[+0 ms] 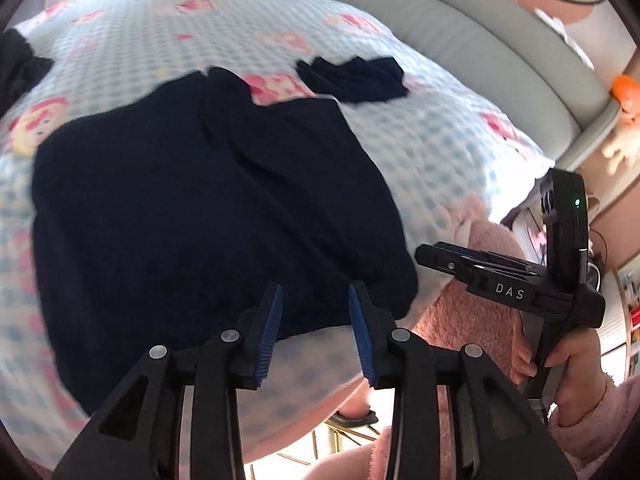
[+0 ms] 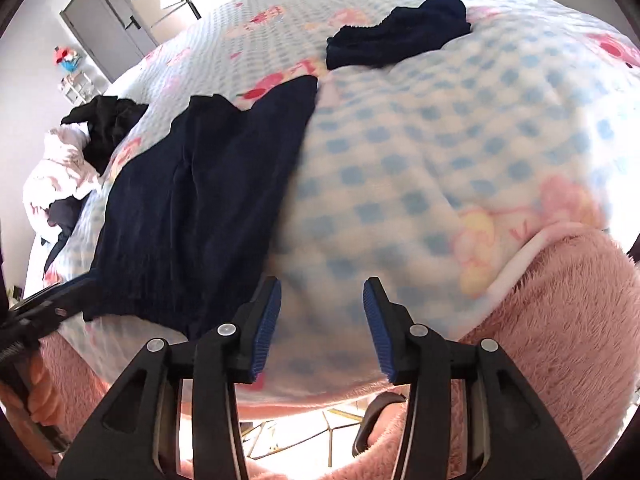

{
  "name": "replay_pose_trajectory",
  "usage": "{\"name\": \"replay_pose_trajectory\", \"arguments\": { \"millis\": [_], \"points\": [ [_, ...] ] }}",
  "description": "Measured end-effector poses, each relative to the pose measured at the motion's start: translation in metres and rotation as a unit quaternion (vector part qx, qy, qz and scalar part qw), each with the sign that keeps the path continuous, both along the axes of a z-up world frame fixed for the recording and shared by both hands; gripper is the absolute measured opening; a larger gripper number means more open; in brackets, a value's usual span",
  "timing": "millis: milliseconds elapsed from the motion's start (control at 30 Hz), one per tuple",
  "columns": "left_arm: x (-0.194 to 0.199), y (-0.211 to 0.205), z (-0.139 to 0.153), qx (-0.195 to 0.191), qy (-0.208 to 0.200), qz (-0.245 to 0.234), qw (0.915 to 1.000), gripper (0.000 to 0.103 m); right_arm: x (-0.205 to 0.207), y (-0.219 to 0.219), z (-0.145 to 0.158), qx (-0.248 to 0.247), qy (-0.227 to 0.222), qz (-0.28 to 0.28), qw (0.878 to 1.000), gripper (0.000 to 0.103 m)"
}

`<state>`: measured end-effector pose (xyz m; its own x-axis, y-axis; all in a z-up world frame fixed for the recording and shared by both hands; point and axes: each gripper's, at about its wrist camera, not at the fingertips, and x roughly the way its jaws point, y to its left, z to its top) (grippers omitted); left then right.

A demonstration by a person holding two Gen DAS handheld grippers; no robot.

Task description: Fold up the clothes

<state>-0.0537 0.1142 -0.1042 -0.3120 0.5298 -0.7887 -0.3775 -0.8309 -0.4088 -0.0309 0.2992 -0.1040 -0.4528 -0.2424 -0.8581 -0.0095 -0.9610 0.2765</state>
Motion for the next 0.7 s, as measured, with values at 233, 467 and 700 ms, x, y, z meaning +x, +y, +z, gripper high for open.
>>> {"name": "replay_pose_trajectory", "arguments": {
  "millis": [233, 467, 700],
  "points": [
    [-0.011, 0.062, -0.014, 0.004, -0.037, -0.054, 0.9979, 0.05, 0.008, 0.02, -0.011, -0.058, -0.016, -0.013, 0.998, 0.046],
    [-0.021, 0.081, -0.032, -0.034, -0.05, -0.042, 0.9973, 0.015, 0.015, 0.03, -0.014, -0.065, -0.017, -0.027, 0.997, 0.054],
    [-0.025, -0.013, 0.042, 0.113, 0.004, 0.084, 0.99, 0.006, 0.016, 0.017, -0.012, -0.081, -0.02, 0.012, 0.996, 0.059]
  ]
}}
